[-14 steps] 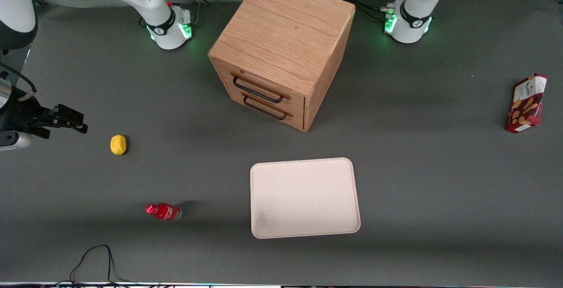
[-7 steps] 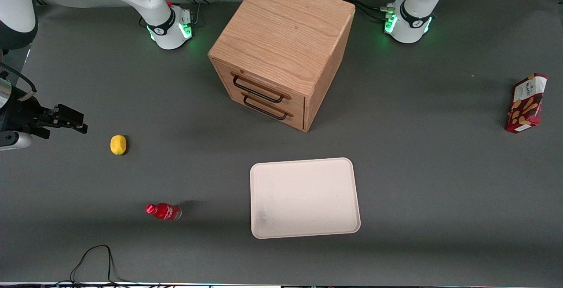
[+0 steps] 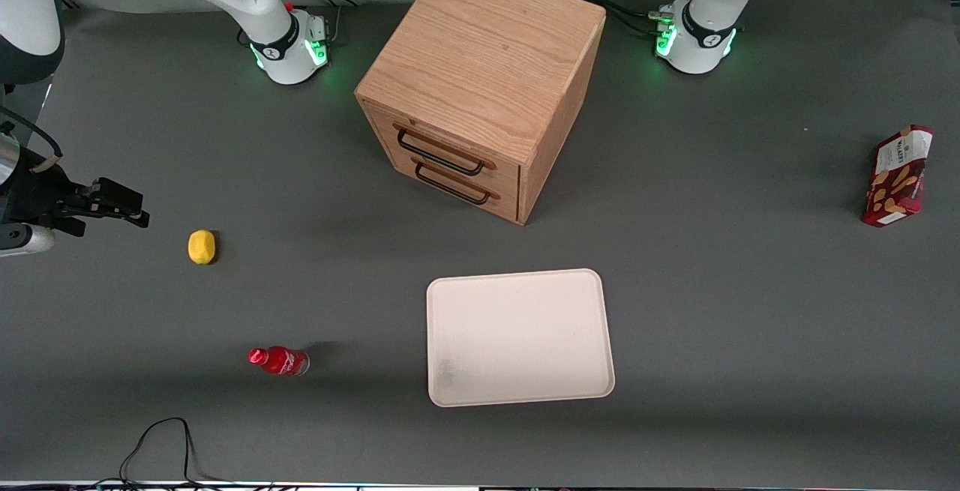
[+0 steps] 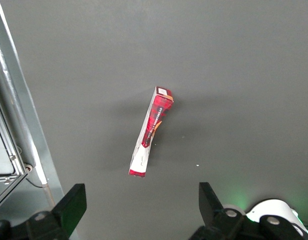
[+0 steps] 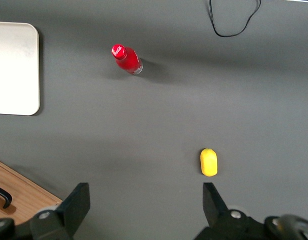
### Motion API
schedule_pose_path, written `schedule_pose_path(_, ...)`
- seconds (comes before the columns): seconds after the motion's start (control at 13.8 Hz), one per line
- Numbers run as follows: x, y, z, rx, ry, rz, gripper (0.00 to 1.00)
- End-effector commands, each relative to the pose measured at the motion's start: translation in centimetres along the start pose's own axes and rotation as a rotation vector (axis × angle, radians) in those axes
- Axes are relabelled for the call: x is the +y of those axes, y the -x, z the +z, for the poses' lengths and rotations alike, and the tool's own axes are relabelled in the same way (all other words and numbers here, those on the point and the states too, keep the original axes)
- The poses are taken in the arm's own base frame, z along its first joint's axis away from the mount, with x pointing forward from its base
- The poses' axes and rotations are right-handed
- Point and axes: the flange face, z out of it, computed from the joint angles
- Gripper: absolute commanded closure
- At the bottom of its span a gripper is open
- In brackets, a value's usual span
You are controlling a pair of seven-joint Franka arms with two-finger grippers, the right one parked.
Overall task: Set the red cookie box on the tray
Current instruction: 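Close the left gripper on the end of the shortbread box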
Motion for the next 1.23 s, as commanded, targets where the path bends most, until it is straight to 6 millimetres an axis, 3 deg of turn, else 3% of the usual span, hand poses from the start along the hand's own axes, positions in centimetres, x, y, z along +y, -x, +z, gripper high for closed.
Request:
schedule_pose_path(0.0,-1.3,1.1,4.7,-0.005,-0.003,0.037,0.0)
schedule_pose_path(0.29,-1.3,2.1,11.8,-0.027,0.026,0.057,0.0)
schedule_pose_path(0.79,0.9,5.0,25.5,0.05,-0.023,0.139,0.01)
schedule_pose_path(1.16,1.3,5.4,29.7,0.066,-0.028,0.188,0.01)
